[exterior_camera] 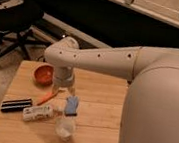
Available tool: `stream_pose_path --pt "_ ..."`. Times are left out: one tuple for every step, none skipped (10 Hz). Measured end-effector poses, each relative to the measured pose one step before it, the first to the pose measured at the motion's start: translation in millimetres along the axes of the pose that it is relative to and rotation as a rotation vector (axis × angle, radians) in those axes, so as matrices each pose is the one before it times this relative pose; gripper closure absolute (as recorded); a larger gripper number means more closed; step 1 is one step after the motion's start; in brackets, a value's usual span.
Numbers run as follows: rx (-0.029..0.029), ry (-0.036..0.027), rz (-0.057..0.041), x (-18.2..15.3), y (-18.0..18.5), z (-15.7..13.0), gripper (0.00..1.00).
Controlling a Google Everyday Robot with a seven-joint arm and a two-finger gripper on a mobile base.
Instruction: Place the eraser on the white sponge
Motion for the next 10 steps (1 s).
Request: stream_pose_path --pt "0.00003 0.00014 -0.00003 0.04 0.00 0.05 0.35" --pt "-0.00003 -0.00011 0.00004 -0.02 0.01 -0.07 0.35" --pt "0.00000 -0.00019 -0.00003 -0.02 -0.01 -0.07 0.35" --pt "0.00030 -0.00175 -0.00124 -0.21 0.27 -0.56 0.35" --pt "0.00896 -0.01166 -0.00576 -1.95 -0.91 -1.18 0.35" --pt "0.01908 -0.02352 -0.01140 -4.67 -0.79 -2.61 0.35" --pt "0.02897 -0.04192 -0.03433 -7.20 3.52 -4.61 0.35" --pt "0.03378 -0.06541 -0.07675 -10.20 12.72 -7.71 0.35" --pt "0.00950 -0.04194 -0.06457 -5.89 13.57 -5.09 0.35" --pt "-0.00028 -0.04088 -0.06825 -5.68 15.75 -4.56 0.35"
